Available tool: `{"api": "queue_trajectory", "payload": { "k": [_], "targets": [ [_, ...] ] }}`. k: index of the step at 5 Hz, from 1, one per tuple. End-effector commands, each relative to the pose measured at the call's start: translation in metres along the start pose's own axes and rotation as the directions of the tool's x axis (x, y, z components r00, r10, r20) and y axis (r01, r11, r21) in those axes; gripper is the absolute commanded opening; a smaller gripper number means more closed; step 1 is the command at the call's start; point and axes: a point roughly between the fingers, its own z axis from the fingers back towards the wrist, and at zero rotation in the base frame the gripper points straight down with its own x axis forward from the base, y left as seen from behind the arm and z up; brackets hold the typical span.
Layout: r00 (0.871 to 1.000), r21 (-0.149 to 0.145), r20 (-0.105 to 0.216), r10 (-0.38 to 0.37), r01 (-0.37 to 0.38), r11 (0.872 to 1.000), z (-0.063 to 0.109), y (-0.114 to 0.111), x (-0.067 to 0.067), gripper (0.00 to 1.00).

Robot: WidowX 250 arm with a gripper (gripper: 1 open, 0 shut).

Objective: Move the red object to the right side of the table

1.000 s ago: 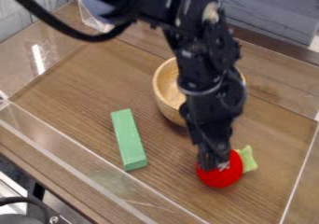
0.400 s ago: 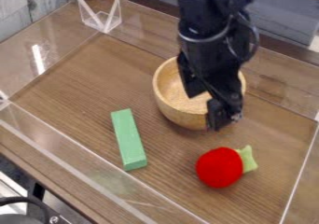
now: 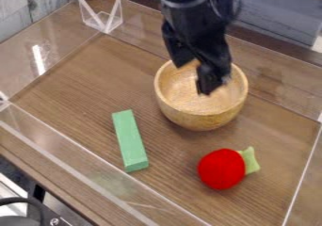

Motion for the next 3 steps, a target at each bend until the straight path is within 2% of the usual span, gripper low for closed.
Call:
{"api": "queue_trajectory", "payload": {
  "k": [1, 3],
  "targets": [
    [0.999, 0.030, 0.036, -0.017, 0.016, 0.999, 0.006, 0.026, 0.020, 1.00],
    [1.000, 0.014, 0.015, -0.024, 0.024, 1.000, 0.006, 0.041, 0.024, 1.00]
  ]
}}
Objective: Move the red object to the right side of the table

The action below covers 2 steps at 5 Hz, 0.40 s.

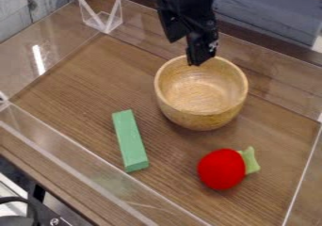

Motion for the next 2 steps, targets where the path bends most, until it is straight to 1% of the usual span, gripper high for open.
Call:
{"api": "queue_trajectory", "payload": {
  "k": [1, 2],
  "targets": [
    [0.998, 0.036, 0.028, 0.063, -0.064, 0.997, 0.0050, 0.0113, 0.0130, 1.00],
    [0.992, 0.048, 0.018, 0.124, -0.125, 0.991, -0.0015, 0.0170, 0.0158, 1.00]
  ]
}}
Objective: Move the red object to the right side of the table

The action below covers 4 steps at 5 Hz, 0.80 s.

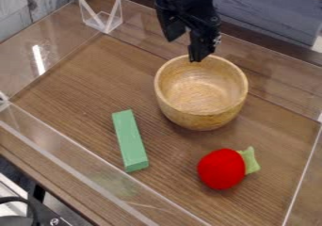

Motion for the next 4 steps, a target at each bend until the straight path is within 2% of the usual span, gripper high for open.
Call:
{"api": "queue_trajectory", "payload": {
  "k": [1, 2, 4],
  "targets": [
    [0.998, 0.033, 0.034, 0.062, -0.063, 0.997, 0.001, 0.010, 0.010, 1.00],
    [0.991, 0.050, 0.024, 0.129, -0.131, 0.990, -0.007, 0.019, 0.010, 1.00],
    [0.995, 0.041, 0.030, 0.092, -0.093, 0.995, -0.005, 0.033, 0.003, 1.00]
  ]
}}
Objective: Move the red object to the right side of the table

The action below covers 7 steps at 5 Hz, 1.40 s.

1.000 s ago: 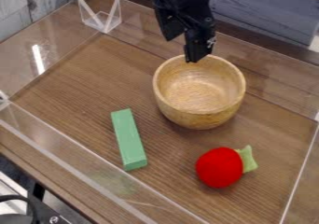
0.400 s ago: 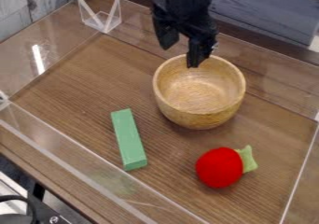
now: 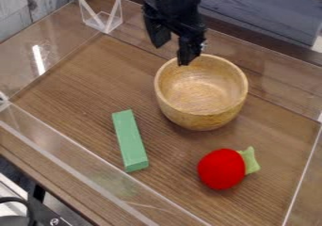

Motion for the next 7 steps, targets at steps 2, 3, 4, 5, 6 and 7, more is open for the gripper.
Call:
{"api": "queue_trajectory", "payload": {
  "k": [2, 3, 4, 5, 6, 7],
  "targets": [
    [0.997, 0.001, 0.063, -0.049, 0.049, 0.999, 0.005, -0.006, 0.015, 1.00],
    [0.998, 0.005, 0.057, -0.016, 0.016, 1.000, -0.006, -0.013, 0.024, 1.00],
    [0.998, 0.009, 0.056, 0.001, -0.001, 1.000, -0.006, -0.002, 0.028, 1.00],
    [0.999, 0.002, 0.045, 0.009, -0.009, 1.000, -0.001, -0.001, 0.019, 1.00],
    [0.999, 0.004, 0.039, 0.020, -0.020, 1.000, 0.004, 0.002, 0.013, 1.00],
    [0.999, -0.002, 0.044, -0.023, 0.023, 1.000, 0.005, 0.001, 0.014, 1.00]
  ]
}}
